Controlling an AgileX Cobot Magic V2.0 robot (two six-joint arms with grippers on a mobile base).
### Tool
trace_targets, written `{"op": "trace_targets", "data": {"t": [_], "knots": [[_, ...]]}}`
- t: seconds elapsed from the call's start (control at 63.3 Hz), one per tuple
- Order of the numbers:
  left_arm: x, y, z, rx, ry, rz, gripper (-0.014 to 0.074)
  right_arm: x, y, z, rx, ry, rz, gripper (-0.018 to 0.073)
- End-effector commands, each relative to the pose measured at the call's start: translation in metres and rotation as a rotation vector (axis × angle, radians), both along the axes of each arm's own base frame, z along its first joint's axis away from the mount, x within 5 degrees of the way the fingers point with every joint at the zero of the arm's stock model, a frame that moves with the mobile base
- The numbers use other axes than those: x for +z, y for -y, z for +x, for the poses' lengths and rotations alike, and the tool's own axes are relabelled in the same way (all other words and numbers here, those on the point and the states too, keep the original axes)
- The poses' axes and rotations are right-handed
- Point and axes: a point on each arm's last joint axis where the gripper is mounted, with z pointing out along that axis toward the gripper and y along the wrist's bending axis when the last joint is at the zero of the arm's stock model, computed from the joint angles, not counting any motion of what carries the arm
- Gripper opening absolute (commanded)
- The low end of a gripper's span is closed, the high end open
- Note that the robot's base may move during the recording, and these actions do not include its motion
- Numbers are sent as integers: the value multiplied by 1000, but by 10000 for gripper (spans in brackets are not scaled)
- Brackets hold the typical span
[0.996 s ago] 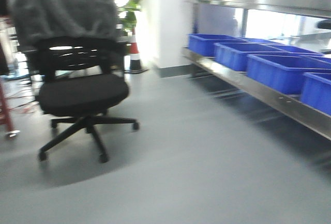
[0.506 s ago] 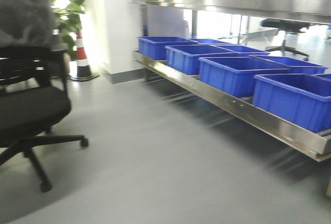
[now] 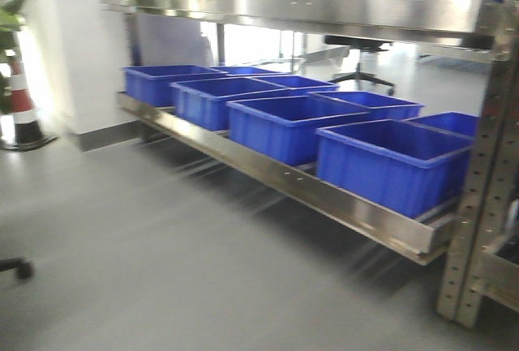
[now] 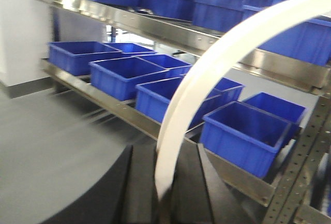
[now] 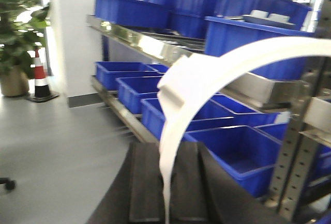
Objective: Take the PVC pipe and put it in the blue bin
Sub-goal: 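Hold the pipe clamp while the base drives to the blue-bin shelf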
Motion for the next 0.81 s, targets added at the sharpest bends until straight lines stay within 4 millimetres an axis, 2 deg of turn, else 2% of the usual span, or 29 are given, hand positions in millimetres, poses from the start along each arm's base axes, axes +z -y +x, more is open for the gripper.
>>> {"op": "trace_targets", "data": {"t": [0.0,0.79], "knots": [[5,0,-2,-5,39,-9,-111,3,0,-1,3,36,-8,-169],[5,0,-2,-5,39,-9,-111,3,0,-1,3,36,-8,-169]]}}
